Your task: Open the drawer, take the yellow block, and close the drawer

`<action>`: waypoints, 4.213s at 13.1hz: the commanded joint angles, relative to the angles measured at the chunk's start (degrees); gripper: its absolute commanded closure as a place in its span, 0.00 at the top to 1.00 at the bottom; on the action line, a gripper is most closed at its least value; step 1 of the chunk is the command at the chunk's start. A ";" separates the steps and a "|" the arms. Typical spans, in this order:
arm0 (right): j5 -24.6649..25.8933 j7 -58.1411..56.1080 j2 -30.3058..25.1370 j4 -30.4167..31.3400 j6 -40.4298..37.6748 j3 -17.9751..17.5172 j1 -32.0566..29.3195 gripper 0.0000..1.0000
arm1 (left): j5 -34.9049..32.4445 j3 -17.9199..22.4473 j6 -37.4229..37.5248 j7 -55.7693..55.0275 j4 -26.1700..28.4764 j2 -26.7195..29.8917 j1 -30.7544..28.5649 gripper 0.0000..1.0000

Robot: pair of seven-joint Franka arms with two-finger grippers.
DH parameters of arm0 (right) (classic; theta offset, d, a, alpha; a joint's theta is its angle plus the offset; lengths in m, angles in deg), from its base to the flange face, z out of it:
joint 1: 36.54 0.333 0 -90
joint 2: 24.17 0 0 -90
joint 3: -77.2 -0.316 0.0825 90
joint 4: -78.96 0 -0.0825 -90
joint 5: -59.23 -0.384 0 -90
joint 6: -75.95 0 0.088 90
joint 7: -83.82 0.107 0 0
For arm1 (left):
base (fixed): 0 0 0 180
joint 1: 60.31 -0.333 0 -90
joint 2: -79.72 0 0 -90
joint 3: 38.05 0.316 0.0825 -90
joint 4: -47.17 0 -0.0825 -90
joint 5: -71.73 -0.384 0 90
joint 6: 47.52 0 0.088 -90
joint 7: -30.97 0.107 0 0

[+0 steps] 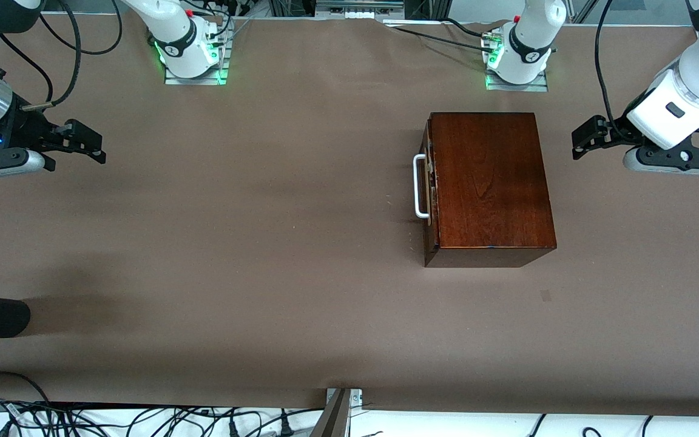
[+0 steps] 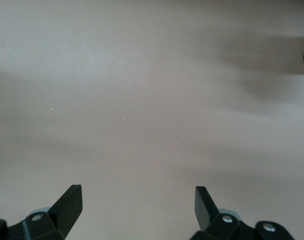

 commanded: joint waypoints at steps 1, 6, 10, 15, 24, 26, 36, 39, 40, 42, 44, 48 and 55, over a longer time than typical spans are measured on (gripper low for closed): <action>0.93 0.49 0.03 -1.20 -1.22 -0.04 0.42 1.00 | -1.11 -0.09 1.38 0.88 -1.90 -0.90 0.08 1.00; 1.10 0.67 -0.06 -1.29 -1.13 -1.27 0.51 1.00 | -1.03 0.17 1.47 0.79 -1.90 -1.51 -0.27 1.00; 1.10 0.67 -0.06 -1.38 -1.13 -1.18 0.42 1.00 | -1.03 0.18 1.99 0.79 -1.90 -1.51 -0.18 1.00; 1.10 0.67 -0.06 -1.38 -1.13 -1.27 0.42 1.00 | -0.33 -0.18 6.19 1.05 -1.90 -1.60 0.61 1.00; 1.01 0.50 -0.06 -1.38 -1.13 -1.18 0.42 1.00 | 2.67 -0.62 1.14 -7.43 -1.81 -13.80 18.24 1.00; 1.01 0.50 -0.06 -1.38 -1.13 -1.18 0.42 1.00 | 2.66 -0.53 -4.48 -15.61 -2.07 -17.75 22.65 1.00; 1.01 0.49 -0.06 -1.38 -1.13 -1.18 0.42 1.00 | -7.00 -0.44 -17.77 -32.06 -1.81 -26.29 34.36 1.00; 1.01 0.49 -0.06 -1.38 -1.13 -1.18 0.42 1.00 | -11.73 -0.53 -18.04 -34.10 -1.11 -27.44 35.33 1.00; 1.01 0.49 -0.06 -1.38 -1.13 -1.18 0.42 1.00 | -12.18 -0.53 -18.13 -34.45 -0.50 -27.44 35.59 1.00; 1.01 0.49 -0.06 -1.38 -1.13 -1.09 0.42 1.00 | -14.81 -0.53 -18.13 -35.68 0.82 -27.35 35.59 1.00; 1.01 0.49 -0.06 -1.38 -1.13 -1.09 0.42 1.00 | -15.00 -0.53 -18.13 -36.99 2.58 -27.09 36.03 1.00; 1.01 0.49 -0.06 -1.38 -1.13 -1.09 0.42 1.00 | -16.14 -0.53 -19.01 -40.34 5.04 -26.91 37.17 1.00; 1.01 0.49 -0.06 -1.38 -1.13 -1.09 0.42 1.00 | -17.02 -0.53 -23.13 -41.74 7.41 -27.61 36.74 1.00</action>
